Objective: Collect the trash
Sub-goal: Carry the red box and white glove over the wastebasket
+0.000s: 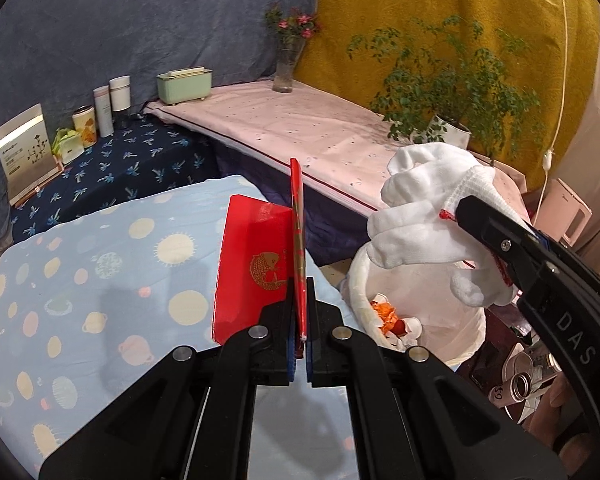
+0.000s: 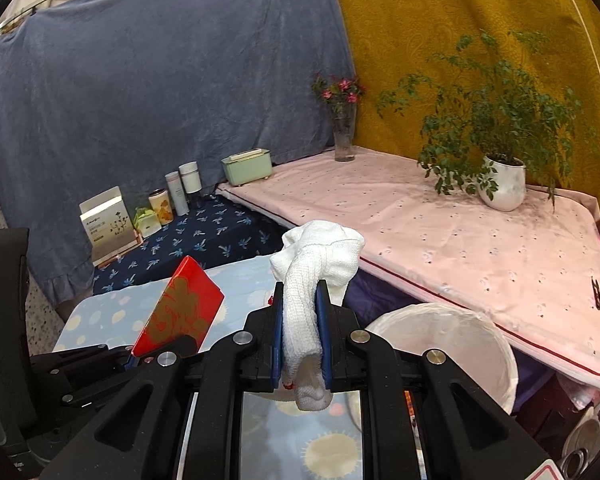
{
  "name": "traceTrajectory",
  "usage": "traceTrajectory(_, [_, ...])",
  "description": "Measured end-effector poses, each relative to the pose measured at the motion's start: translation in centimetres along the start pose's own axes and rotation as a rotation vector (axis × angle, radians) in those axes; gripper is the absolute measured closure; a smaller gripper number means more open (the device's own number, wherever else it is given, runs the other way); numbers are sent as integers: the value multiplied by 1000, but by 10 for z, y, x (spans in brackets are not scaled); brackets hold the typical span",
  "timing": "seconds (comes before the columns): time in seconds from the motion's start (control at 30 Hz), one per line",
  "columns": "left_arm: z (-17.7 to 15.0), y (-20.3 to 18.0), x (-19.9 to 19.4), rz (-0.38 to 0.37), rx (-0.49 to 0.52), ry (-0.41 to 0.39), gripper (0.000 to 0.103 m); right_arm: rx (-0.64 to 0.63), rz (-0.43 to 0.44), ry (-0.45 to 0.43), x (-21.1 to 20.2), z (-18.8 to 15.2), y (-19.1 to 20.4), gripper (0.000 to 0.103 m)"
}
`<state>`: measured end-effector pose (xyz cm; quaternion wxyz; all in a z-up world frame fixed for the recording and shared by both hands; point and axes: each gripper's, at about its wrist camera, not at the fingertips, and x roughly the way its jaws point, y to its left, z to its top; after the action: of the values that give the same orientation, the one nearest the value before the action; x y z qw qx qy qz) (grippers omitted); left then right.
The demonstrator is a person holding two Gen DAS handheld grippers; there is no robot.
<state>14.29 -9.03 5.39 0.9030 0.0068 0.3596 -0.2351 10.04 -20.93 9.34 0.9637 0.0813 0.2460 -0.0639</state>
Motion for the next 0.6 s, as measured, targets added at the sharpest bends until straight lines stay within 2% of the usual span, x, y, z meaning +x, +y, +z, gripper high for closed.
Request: traceTrajectory(0.6, [-6, -63, 20, -57, 115, 40, 101, 106, -93, -13, -16, -11, -74, 89])
